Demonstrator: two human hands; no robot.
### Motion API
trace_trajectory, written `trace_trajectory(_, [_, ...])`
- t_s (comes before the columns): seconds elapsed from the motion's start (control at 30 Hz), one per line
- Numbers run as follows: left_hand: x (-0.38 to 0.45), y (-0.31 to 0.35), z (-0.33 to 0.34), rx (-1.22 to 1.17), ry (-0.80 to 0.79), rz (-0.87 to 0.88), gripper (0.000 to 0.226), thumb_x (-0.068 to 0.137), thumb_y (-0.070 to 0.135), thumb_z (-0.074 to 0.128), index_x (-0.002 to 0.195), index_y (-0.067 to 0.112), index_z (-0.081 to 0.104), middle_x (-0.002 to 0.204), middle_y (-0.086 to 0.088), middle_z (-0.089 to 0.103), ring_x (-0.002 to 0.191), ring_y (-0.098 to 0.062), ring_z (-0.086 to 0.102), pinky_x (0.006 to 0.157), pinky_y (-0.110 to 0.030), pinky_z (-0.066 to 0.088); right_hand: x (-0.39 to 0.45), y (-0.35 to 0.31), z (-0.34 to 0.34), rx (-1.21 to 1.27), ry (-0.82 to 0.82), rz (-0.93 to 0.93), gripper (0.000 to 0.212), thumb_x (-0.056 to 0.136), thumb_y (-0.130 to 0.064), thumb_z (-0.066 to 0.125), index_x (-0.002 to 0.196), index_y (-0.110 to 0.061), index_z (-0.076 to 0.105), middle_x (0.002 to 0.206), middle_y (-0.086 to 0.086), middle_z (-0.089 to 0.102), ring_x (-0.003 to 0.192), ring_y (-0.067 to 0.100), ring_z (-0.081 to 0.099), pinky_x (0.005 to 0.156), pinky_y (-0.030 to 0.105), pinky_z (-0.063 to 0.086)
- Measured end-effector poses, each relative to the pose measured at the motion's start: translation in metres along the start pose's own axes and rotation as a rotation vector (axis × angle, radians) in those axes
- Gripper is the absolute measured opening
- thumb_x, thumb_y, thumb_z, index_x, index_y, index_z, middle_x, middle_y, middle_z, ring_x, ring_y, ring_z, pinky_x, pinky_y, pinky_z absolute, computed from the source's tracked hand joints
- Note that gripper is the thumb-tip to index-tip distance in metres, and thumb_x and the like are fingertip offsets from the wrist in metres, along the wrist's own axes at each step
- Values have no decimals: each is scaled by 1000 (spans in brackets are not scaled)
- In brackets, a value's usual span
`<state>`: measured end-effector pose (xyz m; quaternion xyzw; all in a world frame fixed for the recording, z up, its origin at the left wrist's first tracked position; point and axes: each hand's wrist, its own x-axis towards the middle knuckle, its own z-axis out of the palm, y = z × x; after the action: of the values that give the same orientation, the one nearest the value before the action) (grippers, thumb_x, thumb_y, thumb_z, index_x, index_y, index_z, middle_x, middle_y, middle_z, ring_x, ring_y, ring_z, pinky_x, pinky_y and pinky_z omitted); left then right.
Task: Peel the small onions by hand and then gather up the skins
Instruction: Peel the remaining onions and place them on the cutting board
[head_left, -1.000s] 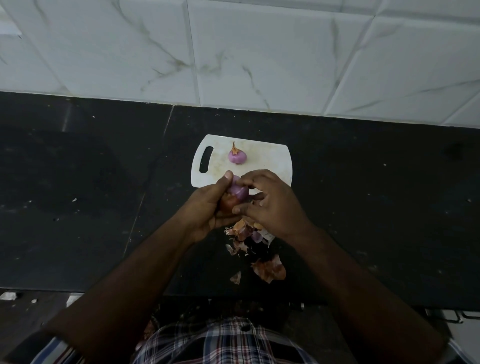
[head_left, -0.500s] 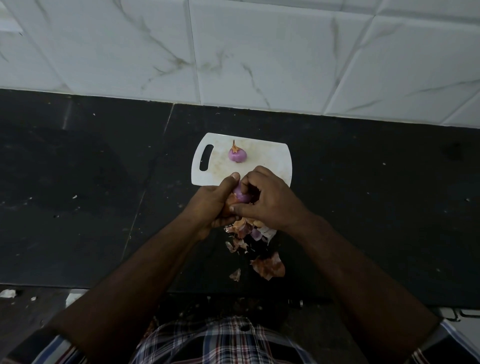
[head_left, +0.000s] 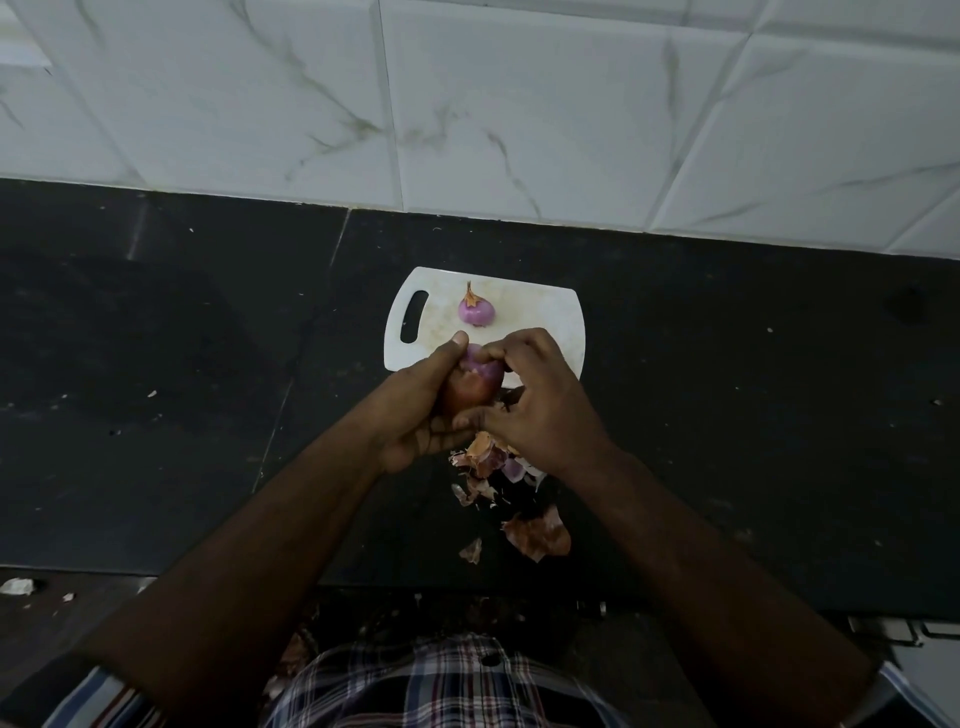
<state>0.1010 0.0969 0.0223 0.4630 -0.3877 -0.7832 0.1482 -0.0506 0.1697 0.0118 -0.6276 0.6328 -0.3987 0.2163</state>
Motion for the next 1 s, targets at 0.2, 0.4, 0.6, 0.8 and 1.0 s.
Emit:
trace_trajectory(0.2, [1,0,-6,-91,-16,-37,43,91,49,64,116,15,68,93,-6,72,74,-15,68,72,-29,58,-3,-3,1,-25,8,31,39,78,-20,81,114,-16,66,113,-9,48,108,7,55,84,32,58])
trace_trajectory(0.4, [3,-1,-6,-110,-28,-8,33,92,43,65,114,20,72,101,-4,73,83,-16,72,91,-36,56,-1,-6,1,-54,0,61,17,84,-18,76,96,-19,65,104,-5,49,97,9,57,80,30,56])
trace_trajectory(0.6, [2,1,-9,-187,-2,-53,50,93,47,60,121,6,64,107,-17,74,90,-25,74,87,-37,60,-1,3,-2,-111,8,55,13,87,-8,71,87,-16,60,94,-6,52,84,-2,52,70,6,40])
trace_trajectory(0.8, [-2,2,-13,-192,-62,-101,51,90,47,58,124,9,62,110,-15,73,98,-24,69,85,-34,54,-4,16,-7,-119,82,194,7,89,-12,69,94,-15,64,94,-5,62,82,4,60,72,18,50])
trace_trajectory(1.0, [-1,-6,-14,-194,-47,-85,58,73,44,69,120,9,63,95,-13,73,83,-21,68,69,-30,59,-4,18,-15,-219,172,201,10,87,-15,70,96,-12,70,95,0,63,85,11,59,74,27,53])
